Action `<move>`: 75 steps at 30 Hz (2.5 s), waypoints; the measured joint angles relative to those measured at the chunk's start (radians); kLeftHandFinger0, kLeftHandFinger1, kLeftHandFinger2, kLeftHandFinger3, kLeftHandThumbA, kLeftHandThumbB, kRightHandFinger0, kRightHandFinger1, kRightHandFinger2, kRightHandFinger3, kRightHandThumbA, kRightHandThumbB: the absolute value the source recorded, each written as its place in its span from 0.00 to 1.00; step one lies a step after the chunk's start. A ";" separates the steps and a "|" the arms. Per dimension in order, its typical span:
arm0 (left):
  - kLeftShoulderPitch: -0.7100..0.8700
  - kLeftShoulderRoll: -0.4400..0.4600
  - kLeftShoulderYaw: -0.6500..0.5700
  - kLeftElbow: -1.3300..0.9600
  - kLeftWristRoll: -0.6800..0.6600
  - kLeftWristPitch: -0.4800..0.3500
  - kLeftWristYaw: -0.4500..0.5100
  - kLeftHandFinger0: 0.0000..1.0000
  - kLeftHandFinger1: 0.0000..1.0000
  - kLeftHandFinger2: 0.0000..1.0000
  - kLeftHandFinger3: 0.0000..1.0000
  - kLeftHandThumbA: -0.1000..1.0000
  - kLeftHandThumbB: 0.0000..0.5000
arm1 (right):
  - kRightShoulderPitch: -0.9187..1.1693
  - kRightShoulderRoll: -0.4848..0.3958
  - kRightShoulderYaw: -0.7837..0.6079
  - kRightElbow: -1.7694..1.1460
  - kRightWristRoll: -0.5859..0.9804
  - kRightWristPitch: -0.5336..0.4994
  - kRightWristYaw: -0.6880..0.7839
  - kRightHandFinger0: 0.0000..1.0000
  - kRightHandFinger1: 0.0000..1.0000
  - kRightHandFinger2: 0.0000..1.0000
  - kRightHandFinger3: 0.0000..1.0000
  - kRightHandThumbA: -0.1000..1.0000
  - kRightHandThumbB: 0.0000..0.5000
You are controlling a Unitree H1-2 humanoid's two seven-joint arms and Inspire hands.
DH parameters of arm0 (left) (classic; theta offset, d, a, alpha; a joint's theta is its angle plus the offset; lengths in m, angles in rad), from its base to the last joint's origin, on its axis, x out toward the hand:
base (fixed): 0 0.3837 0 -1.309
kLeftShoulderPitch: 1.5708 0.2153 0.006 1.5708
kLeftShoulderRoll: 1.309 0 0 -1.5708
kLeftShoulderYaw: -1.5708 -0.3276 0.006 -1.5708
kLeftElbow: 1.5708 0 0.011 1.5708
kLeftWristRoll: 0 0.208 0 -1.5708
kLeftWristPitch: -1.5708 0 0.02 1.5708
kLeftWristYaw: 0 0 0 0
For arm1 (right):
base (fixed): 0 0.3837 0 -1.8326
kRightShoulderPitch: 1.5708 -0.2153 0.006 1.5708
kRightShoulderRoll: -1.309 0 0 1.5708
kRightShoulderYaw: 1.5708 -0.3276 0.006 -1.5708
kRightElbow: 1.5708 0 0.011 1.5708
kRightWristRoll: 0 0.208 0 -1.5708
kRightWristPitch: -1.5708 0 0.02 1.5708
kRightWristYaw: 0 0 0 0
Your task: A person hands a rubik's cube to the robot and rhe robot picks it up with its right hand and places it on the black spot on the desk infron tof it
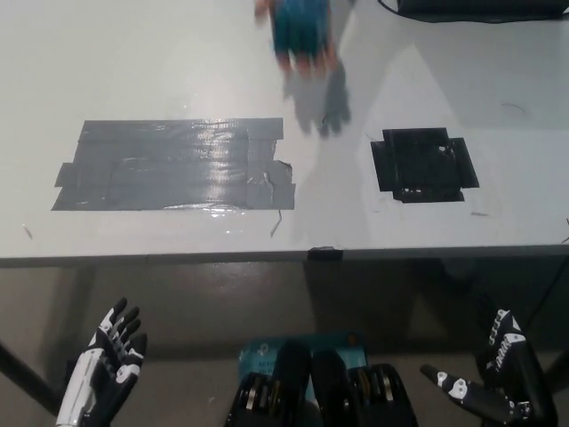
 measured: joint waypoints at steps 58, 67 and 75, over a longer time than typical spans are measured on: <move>-0.034 0.021 -0.053 -0.007 0.098 -0.010 0.000 0.76 0.91 0.92 1.00 0.63 0.61 | -1.213 -0.231 0.285 0.742 -0.193 0.493 0.448 1.00 1.00 1.00 1.00 0.86 1.00; -0.042 0.025 -0.058 -0.014 0.114 -0.004 0.000 0.70 0.85 0.89 1.00 0.61 0.59 | -1.257 -0.254 0.430 0.816 -0.258 0.493 0.529 1.00 1.00 1.00 1.00 0.43 0.85; -0.050 0.027 -0.058 -0.014 0.114 -0.002 -0.004 0.65 0.81 0.85 1.00 0.59 0.56 | -1.333 -0.301 0.640 0.868 -0.365 0.492 0.621 0.62 0.63 0.55 0.23 0.00 0.61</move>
